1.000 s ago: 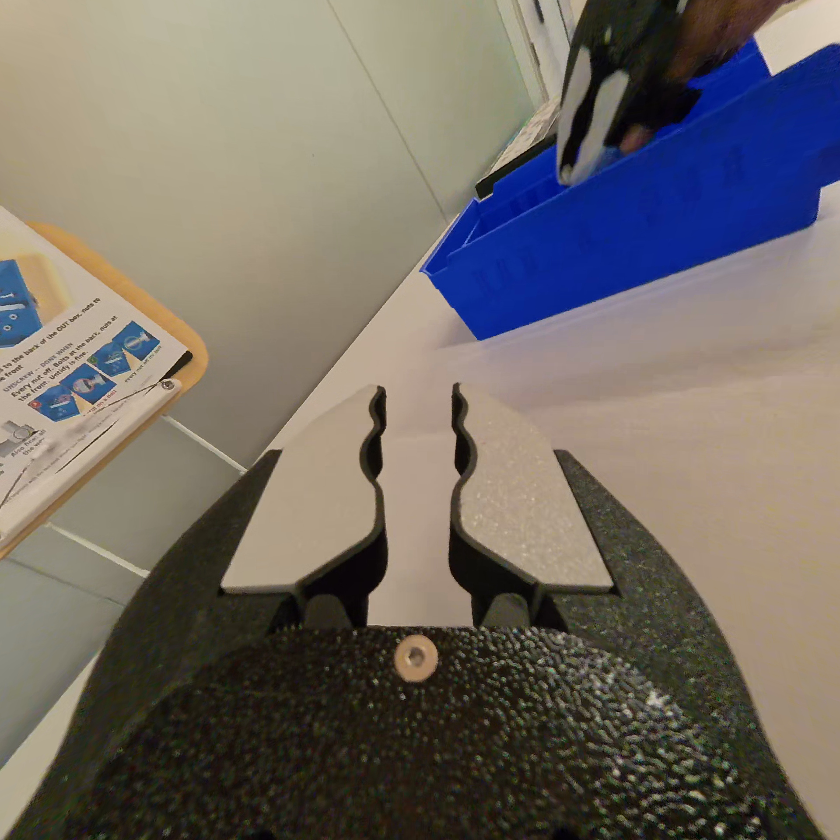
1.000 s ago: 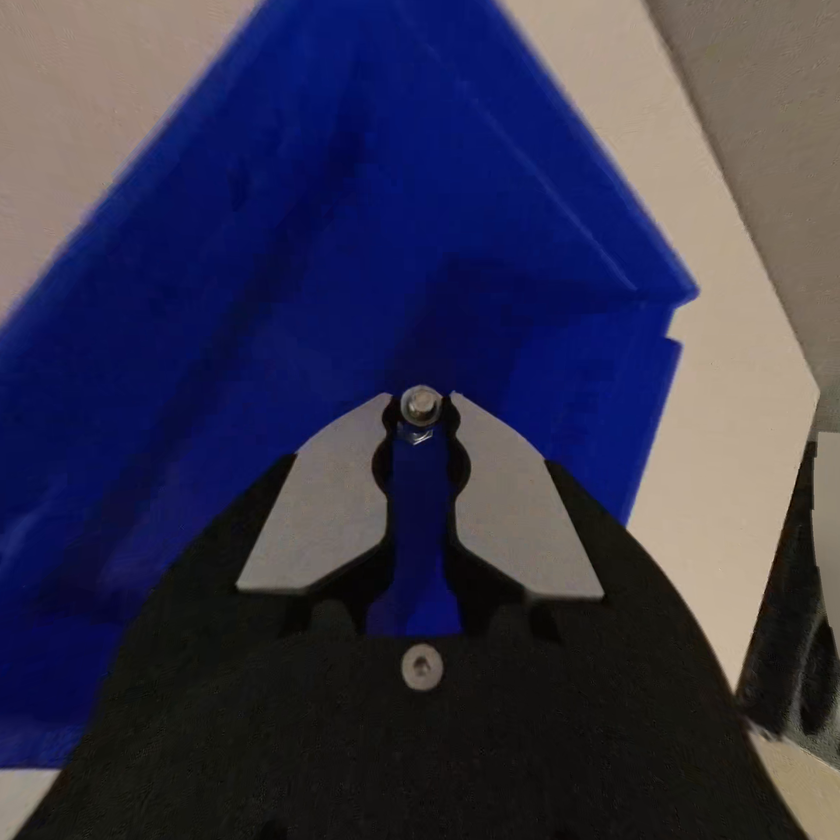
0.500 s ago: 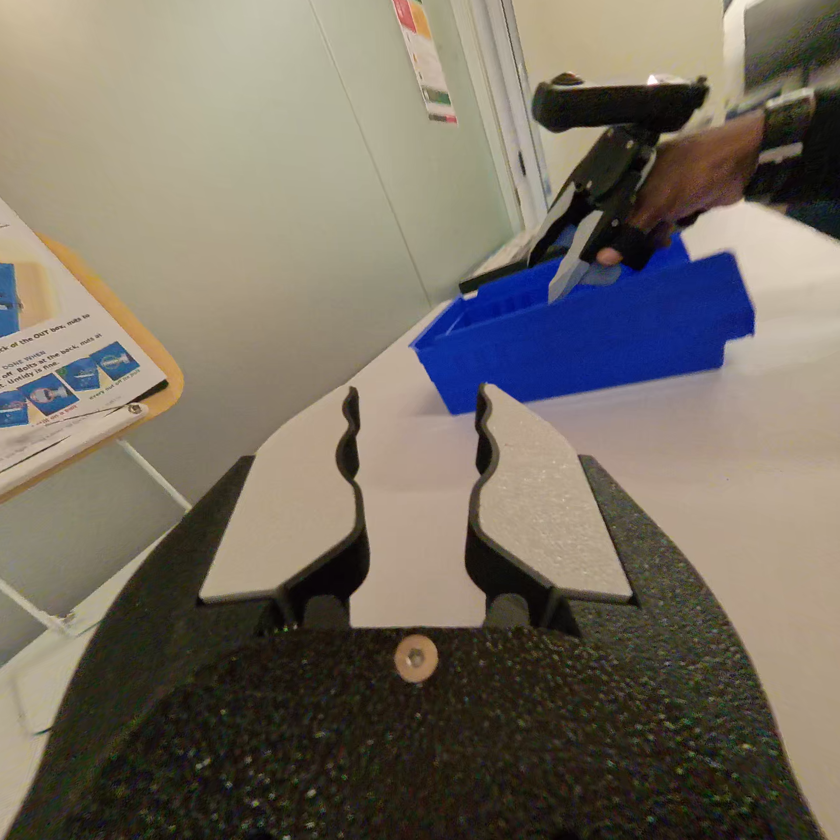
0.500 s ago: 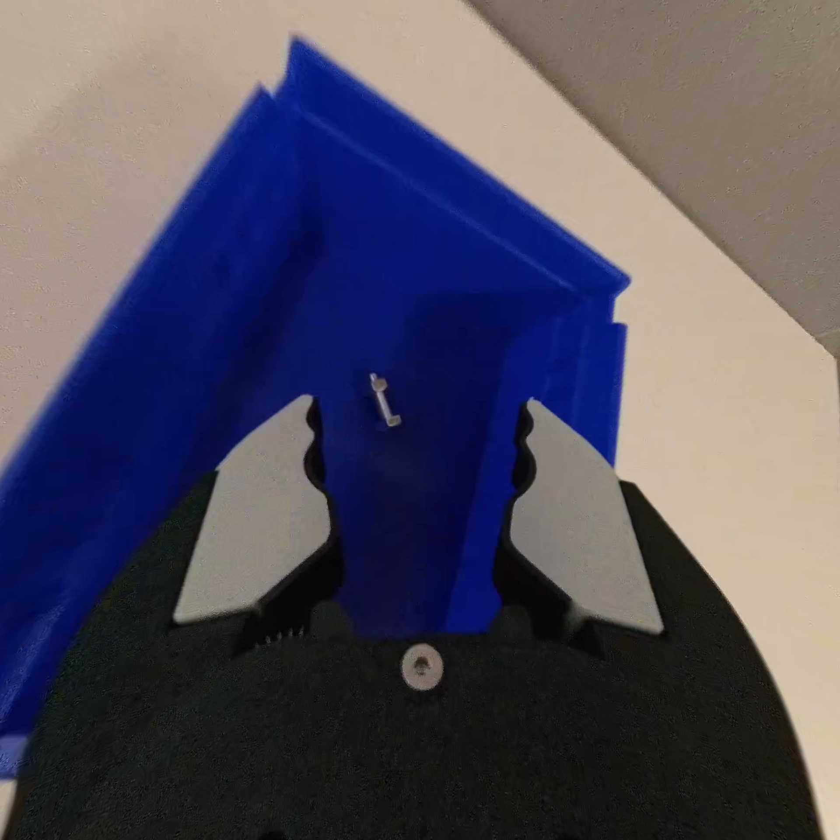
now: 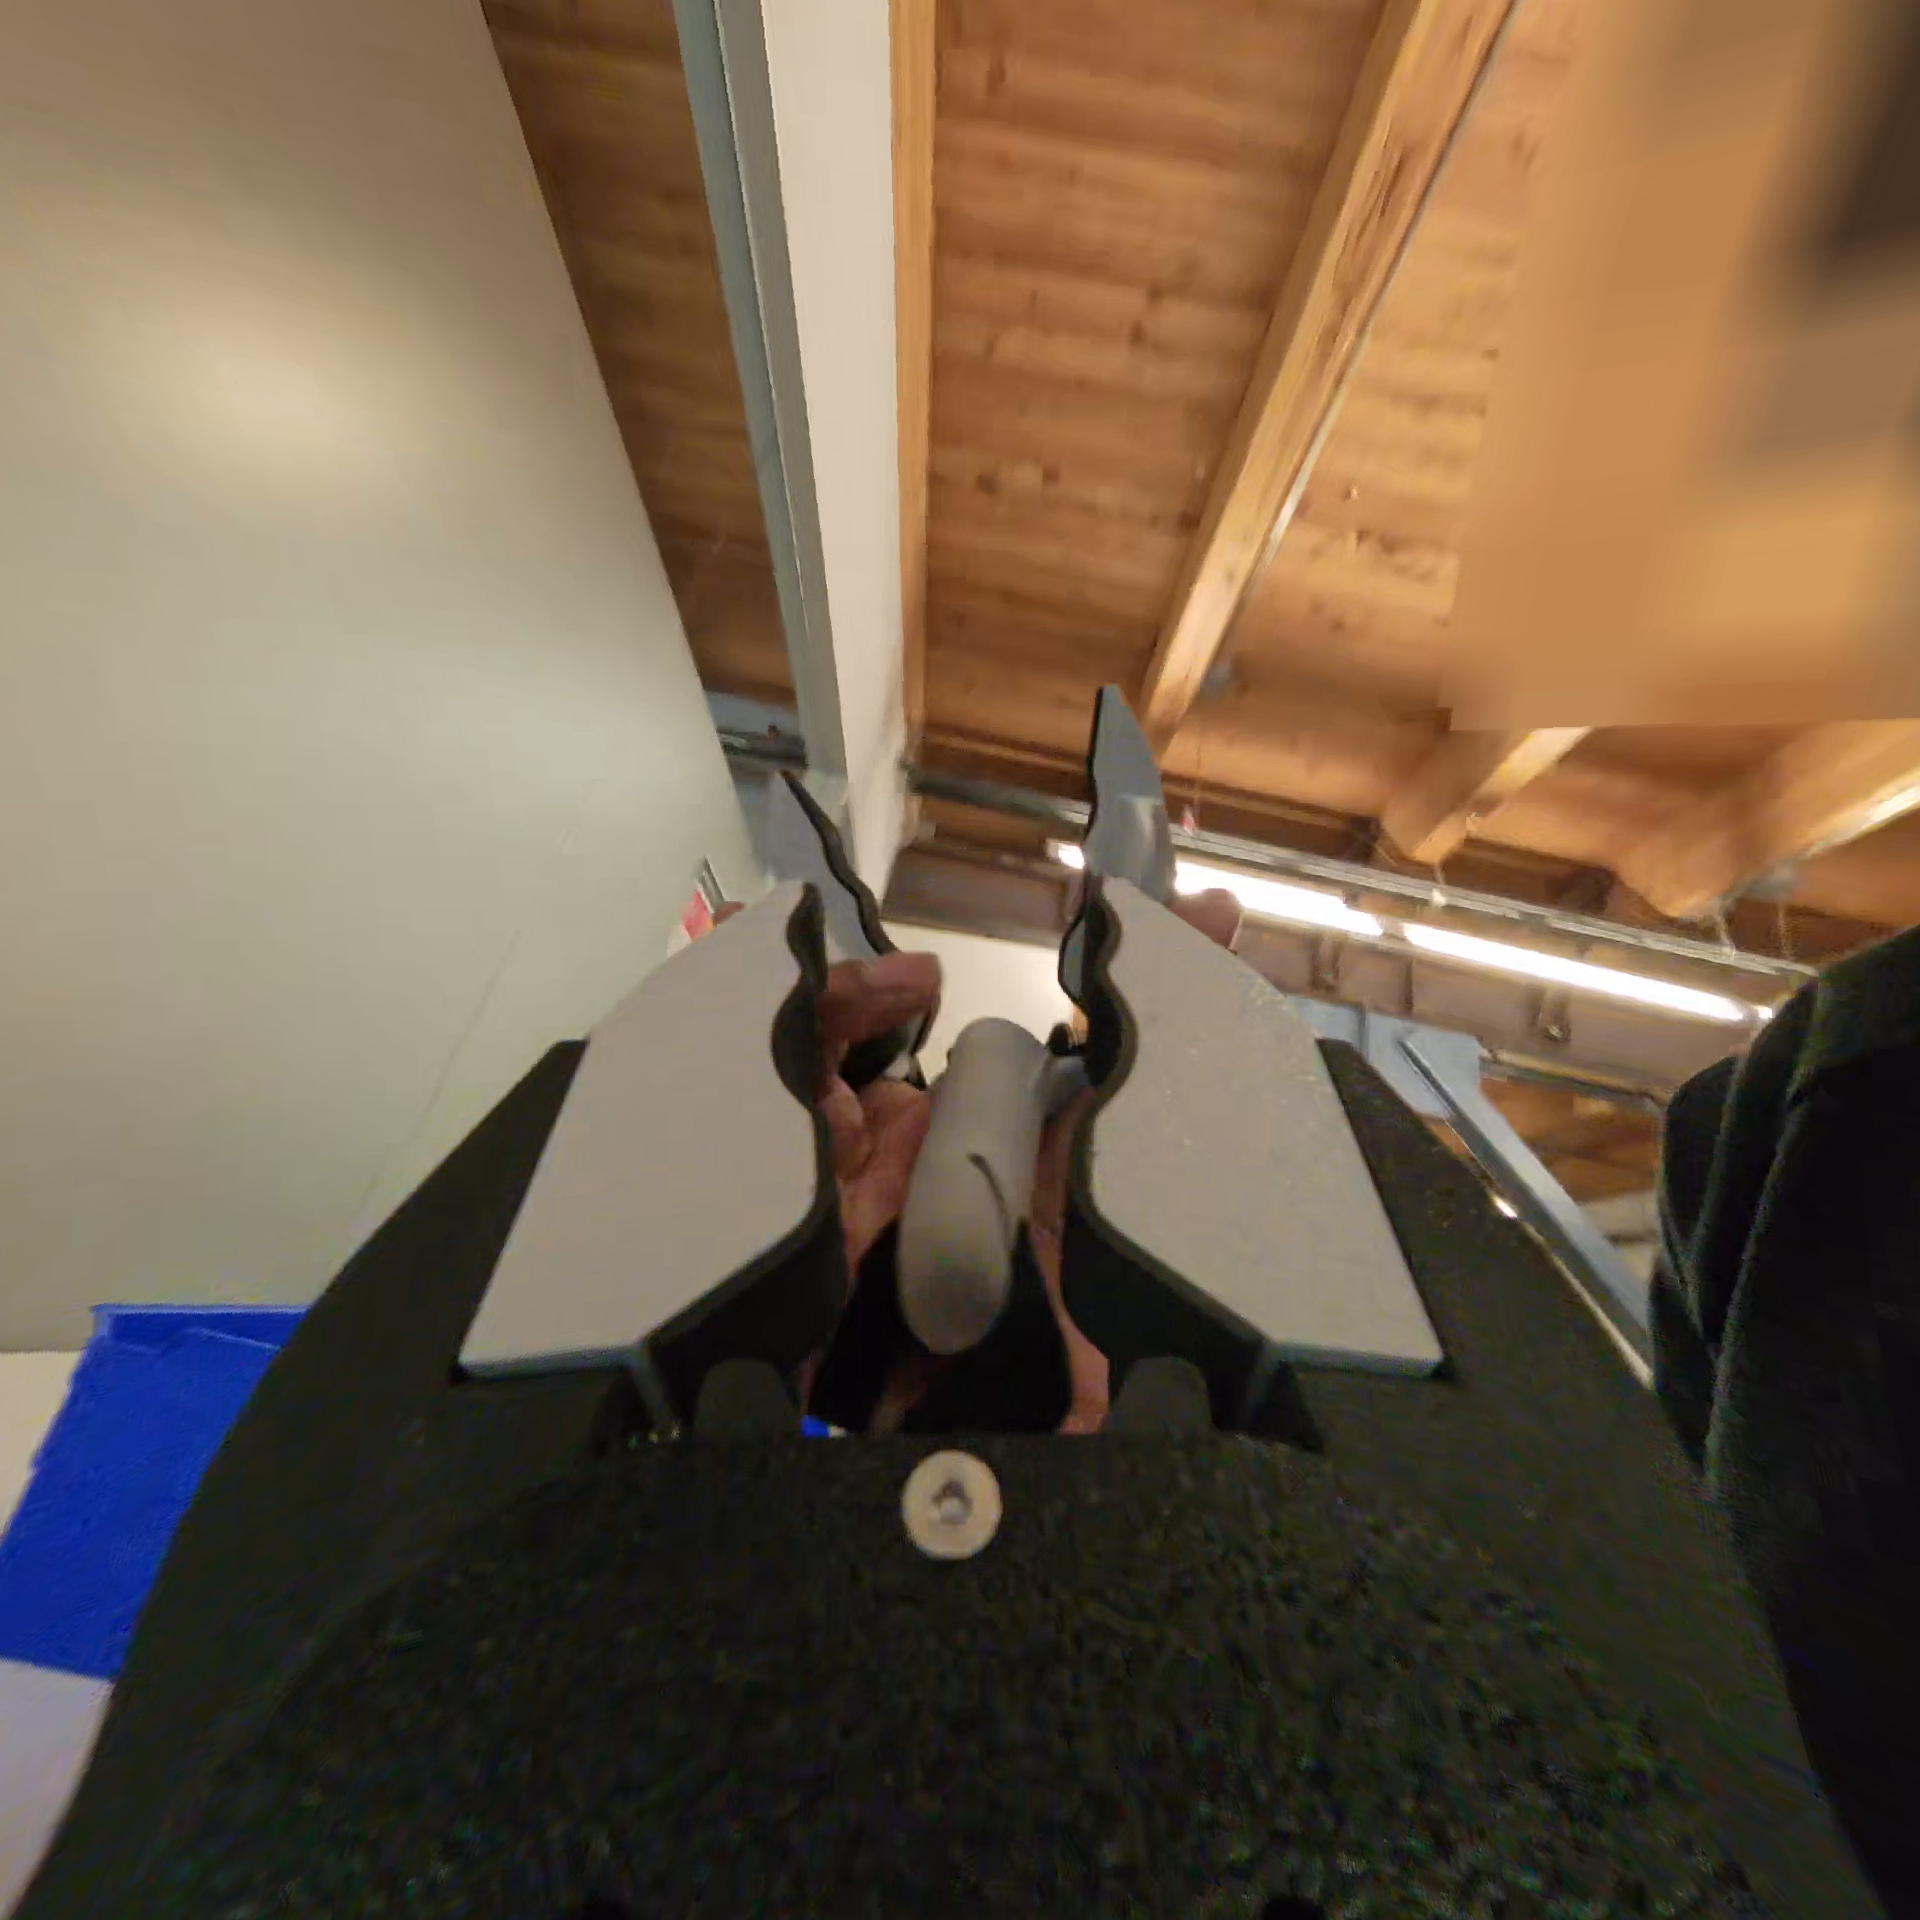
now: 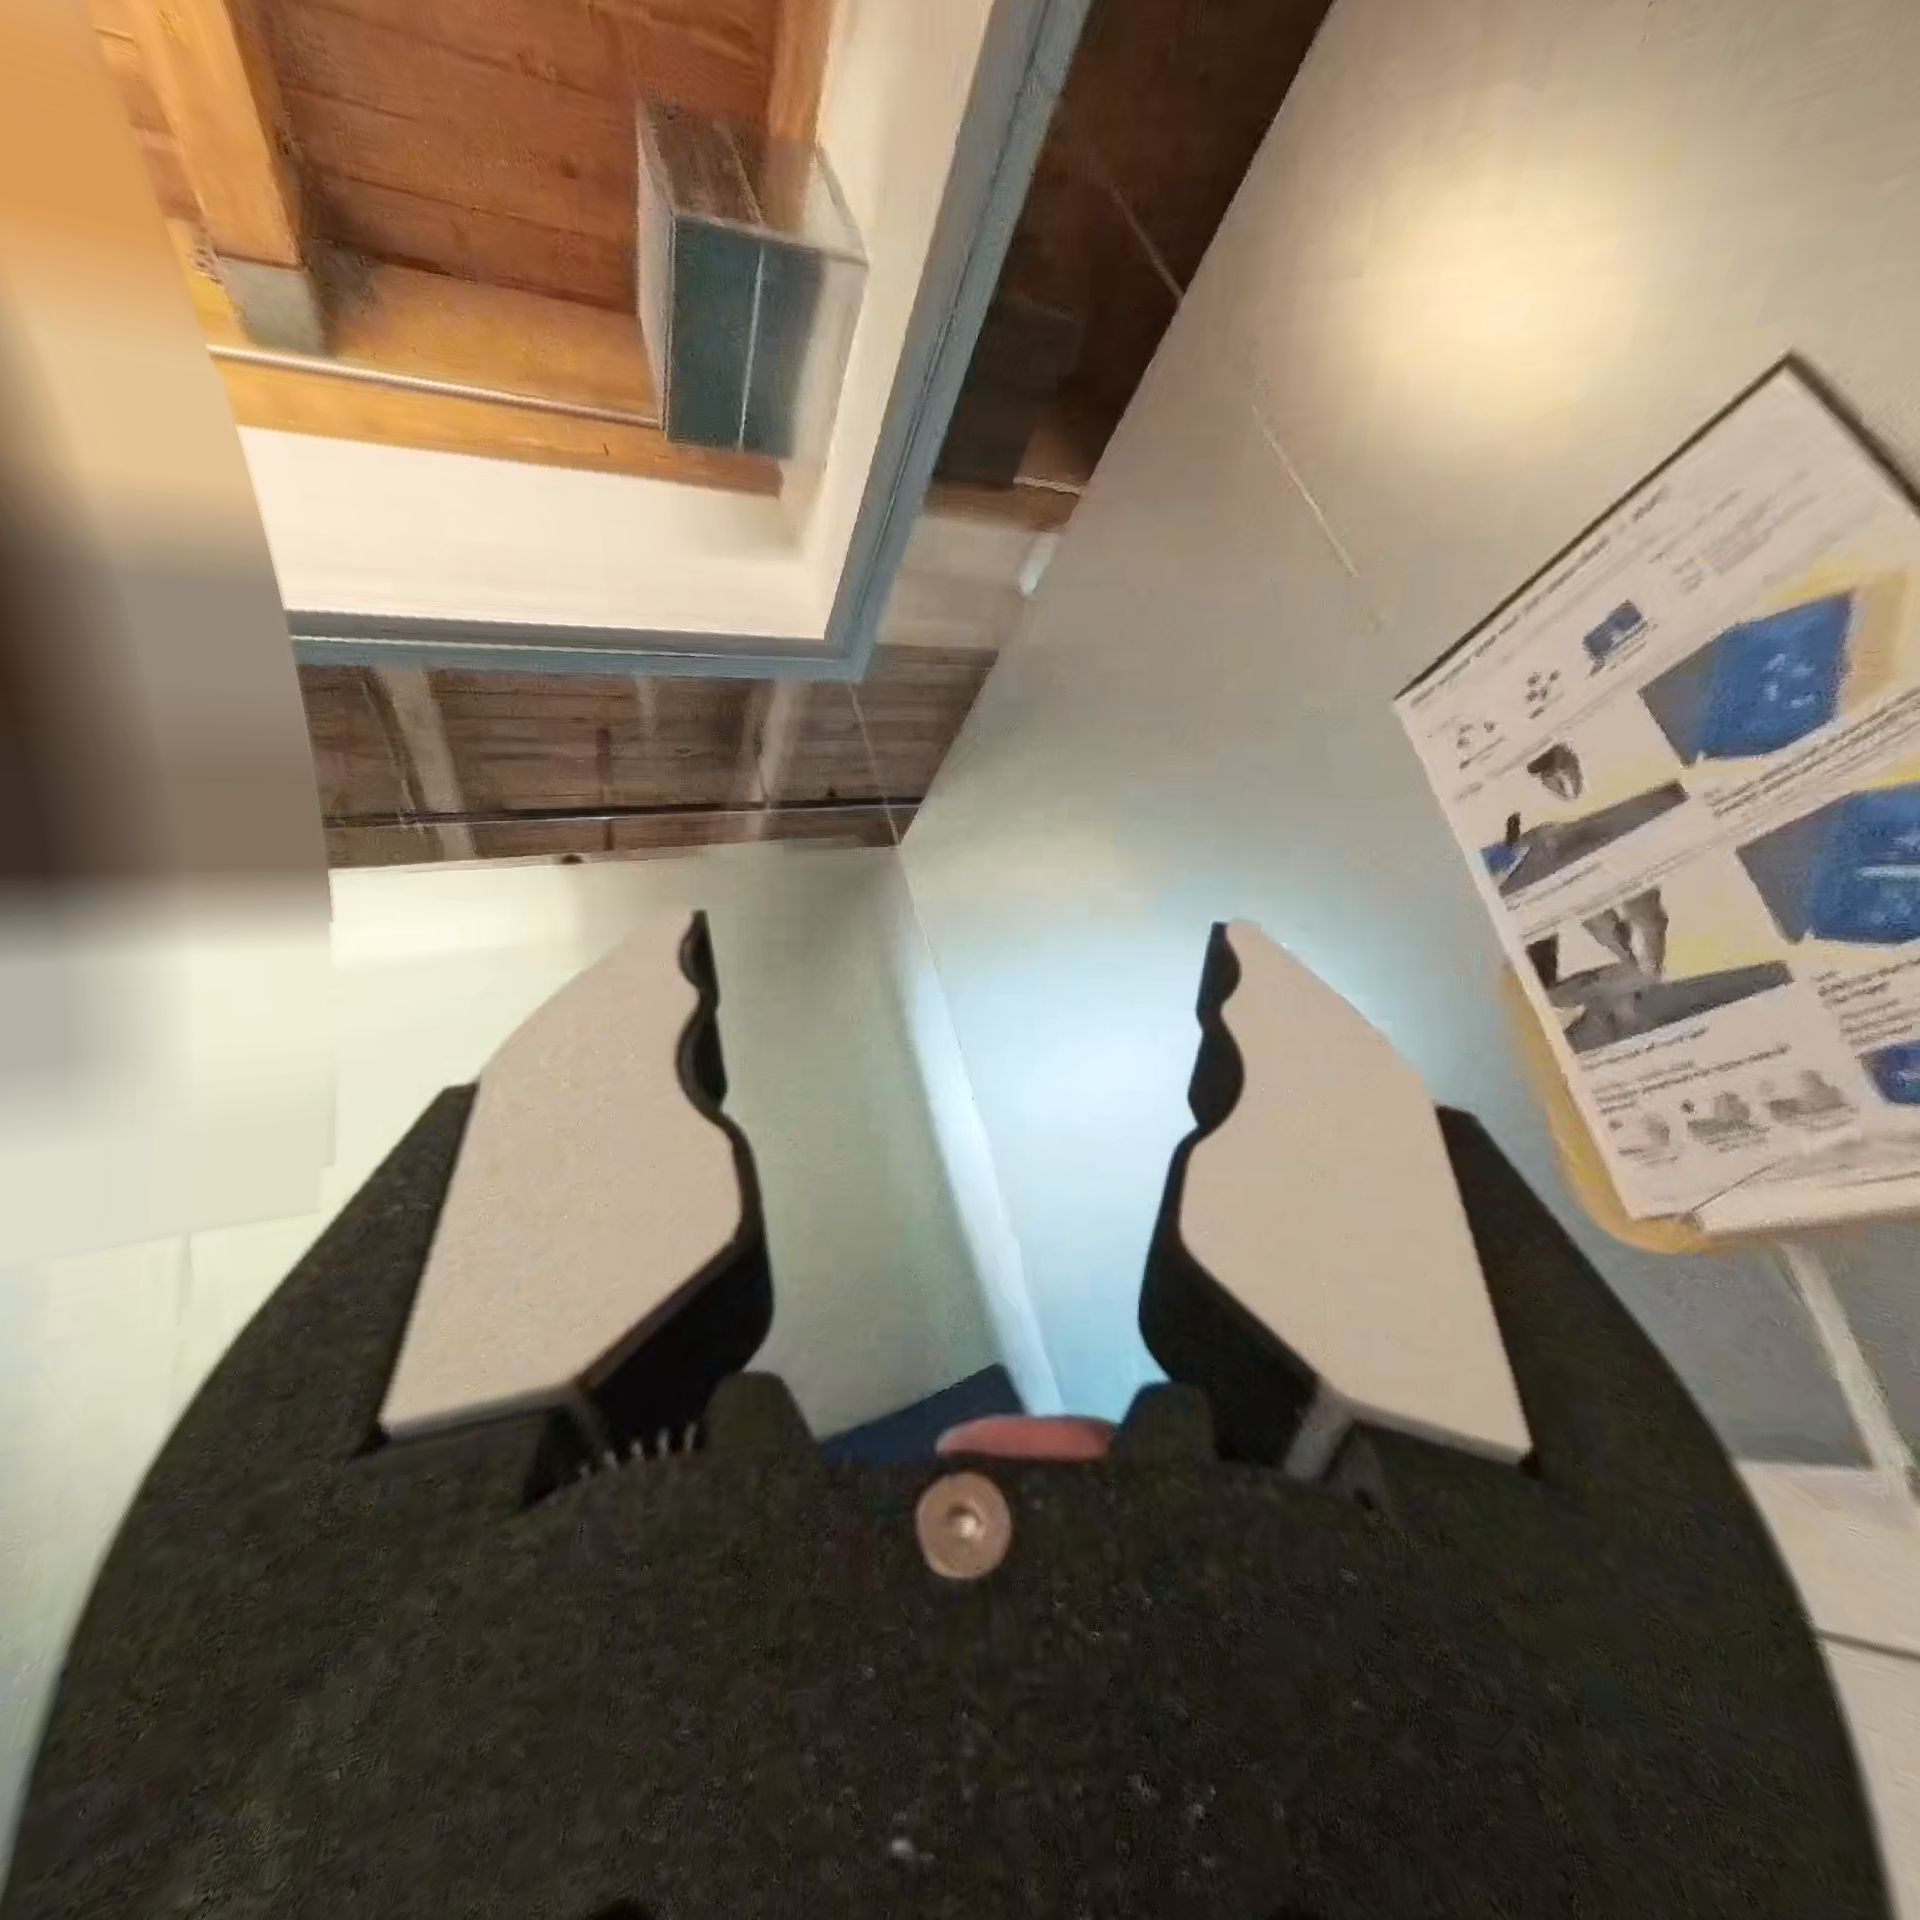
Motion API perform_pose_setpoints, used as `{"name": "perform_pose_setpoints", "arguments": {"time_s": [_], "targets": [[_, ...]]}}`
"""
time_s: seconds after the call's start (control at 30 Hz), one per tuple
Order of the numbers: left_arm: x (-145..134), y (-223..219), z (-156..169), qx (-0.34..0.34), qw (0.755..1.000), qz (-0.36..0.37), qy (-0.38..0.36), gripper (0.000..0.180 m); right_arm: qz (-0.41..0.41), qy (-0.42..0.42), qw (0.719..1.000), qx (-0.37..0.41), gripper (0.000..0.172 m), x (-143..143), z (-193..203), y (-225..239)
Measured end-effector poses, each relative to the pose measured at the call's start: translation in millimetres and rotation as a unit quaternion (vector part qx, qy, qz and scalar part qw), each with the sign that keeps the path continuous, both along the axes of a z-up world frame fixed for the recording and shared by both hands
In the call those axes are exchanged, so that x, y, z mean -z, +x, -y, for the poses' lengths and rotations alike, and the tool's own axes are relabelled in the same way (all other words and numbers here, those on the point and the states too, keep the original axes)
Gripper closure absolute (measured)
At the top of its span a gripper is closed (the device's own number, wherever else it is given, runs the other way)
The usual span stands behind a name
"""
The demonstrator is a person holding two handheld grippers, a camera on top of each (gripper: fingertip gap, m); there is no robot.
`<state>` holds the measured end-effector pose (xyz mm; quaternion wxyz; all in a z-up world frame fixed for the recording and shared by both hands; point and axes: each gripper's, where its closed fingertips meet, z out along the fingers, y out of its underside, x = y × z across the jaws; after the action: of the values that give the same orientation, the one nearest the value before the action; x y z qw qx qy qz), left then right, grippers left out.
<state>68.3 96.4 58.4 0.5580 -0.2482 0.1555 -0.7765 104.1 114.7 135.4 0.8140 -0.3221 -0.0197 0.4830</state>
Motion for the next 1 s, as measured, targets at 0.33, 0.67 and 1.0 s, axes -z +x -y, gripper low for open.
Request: {"name": "perform_pose_setpoints", "arguments": {"time_s": [0.33, 0.67, 1.0], "targets": [[6.5, -25.9, -2.6, -0.099, 0.995, -0.031, 0.008, 0.144, 0.049, -0.025, 0.997, -0.051, 0.087, 22.2, -21.4, -54.0], [9.9, -20.5, 4.8, -0.063, 0.997, -0.049, -0.007, 0.154, 0.064, -0.054, 0.992, -0.089, 0.097, 18.7, -26.8, -54.5], [-2.0, -53.6, -10.7, -0.165, 0.982, -0.092, -0.004, 0.144, 0.117, 0.011, 0.993, 0.031, 0.091, 10.3, -40.7, -48.0]]}}
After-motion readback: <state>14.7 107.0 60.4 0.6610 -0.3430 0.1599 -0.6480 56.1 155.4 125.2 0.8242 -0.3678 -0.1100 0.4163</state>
